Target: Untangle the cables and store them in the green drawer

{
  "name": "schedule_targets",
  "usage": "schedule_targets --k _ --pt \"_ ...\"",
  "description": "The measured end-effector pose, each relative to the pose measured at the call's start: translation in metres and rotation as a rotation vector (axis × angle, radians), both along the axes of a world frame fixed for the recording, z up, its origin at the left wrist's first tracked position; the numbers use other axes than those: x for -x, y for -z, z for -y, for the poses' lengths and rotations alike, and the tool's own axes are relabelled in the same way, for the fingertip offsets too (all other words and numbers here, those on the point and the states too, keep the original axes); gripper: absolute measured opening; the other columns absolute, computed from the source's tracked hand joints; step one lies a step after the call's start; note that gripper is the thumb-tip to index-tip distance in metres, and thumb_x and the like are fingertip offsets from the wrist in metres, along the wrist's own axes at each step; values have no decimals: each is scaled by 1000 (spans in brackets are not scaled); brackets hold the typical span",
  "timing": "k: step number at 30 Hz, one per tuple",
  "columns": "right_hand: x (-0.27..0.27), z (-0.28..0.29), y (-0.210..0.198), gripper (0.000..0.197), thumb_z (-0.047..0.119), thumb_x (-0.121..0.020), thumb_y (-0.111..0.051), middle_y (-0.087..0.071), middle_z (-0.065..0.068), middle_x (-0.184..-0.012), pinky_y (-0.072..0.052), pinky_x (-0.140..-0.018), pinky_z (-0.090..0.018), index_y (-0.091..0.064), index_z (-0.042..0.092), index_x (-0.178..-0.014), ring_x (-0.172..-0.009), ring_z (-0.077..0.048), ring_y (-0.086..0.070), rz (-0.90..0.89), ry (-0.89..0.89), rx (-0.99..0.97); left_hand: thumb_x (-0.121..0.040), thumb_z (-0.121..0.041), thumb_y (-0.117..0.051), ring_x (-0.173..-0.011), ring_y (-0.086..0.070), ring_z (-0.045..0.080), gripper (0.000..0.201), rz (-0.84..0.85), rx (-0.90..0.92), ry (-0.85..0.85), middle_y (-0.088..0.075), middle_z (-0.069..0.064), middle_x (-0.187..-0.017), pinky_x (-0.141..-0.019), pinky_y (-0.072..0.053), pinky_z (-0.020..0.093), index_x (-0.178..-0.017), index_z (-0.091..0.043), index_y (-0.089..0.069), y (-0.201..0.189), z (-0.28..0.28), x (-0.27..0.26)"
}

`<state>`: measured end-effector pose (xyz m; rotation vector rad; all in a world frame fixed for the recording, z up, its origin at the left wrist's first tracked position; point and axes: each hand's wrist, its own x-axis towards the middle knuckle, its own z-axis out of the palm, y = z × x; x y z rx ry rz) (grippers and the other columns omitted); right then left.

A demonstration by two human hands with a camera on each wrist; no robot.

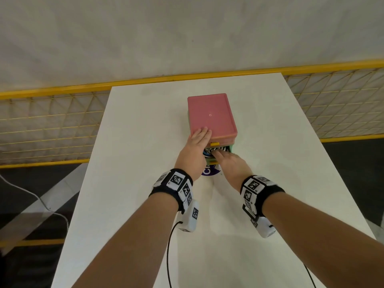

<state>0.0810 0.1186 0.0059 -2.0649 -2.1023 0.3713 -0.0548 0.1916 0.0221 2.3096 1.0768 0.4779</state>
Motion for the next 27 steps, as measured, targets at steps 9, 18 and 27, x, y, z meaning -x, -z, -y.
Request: schedule_targets --k 9,18,27 --pt "3 -6 6 43 4 -90 -47 -58 -12 -132 -44 -99 -38 -49 12 -132 -121 -29 -54 -37 73 -17 -85 18 -39 -150 -12 14 77 -23 9 10 -21 1 -162 -120 -15 25 -153 -15 -27 -5 1 2" --pt "3 0 25 109 41 -48 -89 -41 -16 -125 -41 -97 -46 -28 19 -136 -116 -30 -43 -359 669 -402 -86 18 -40 -151 -10 13 77 -12 44 27 -18 -1 -163 -121 -12 25 -154 -16 -25 -9 1 3" --pt "-9 -24 18 121 58 -49 -83 -42 -15 -126 -41 -99 -50 -16 25 -145 -113 -32 -48 -250 669 -326 -83 21 -40 -151 -11 13 81 -32 48 65 -19 -2 -162 -122 -14 30 -153 -17 -26 -11 -2 5"
